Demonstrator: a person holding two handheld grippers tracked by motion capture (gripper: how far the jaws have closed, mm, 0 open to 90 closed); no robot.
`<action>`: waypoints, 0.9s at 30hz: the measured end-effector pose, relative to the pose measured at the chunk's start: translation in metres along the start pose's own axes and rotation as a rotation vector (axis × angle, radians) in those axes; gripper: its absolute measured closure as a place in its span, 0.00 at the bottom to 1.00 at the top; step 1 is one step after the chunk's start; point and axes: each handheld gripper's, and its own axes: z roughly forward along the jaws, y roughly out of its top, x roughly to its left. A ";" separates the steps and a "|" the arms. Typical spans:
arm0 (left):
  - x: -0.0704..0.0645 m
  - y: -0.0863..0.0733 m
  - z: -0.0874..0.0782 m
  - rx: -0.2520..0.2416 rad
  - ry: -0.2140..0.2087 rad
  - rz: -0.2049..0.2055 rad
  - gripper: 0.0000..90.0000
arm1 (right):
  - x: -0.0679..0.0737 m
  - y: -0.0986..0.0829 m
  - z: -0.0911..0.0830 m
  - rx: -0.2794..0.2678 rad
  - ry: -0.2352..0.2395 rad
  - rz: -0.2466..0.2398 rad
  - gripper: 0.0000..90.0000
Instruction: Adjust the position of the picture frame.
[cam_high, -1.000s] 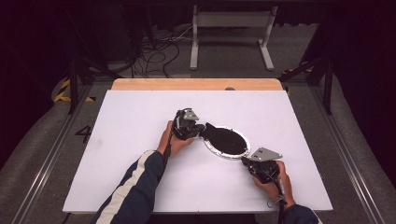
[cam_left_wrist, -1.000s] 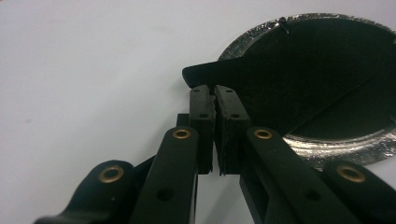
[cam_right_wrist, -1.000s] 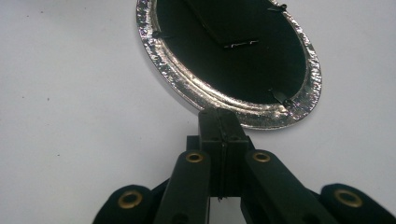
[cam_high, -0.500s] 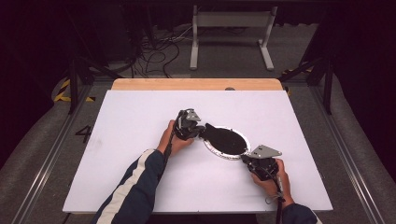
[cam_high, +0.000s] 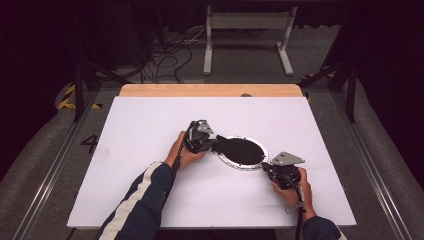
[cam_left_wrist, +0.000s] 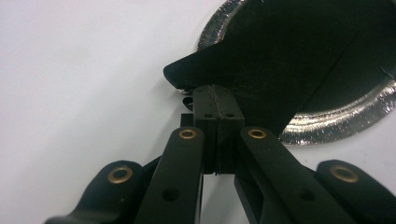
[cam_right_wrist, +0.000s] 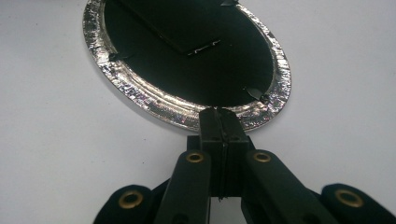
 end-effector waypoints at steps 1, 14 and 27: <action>0.001 -0.002 0.000 0.003 -0.002 0.011 1.00 | -0.001 0.000 0.000 0.000 0.002 0.004 1.00; -0.010 -0.012 -0.011 0.002 -0.064 0.061 1.00 | -0.015 0.004 0.005 0.010 -0.023 0.044 1.00; -0.032 -0.026 -0.019 -0.011 -0.131 0.102 1.00 | -0.037 0.009 0.014 0.010 -0.060 0.084 1.00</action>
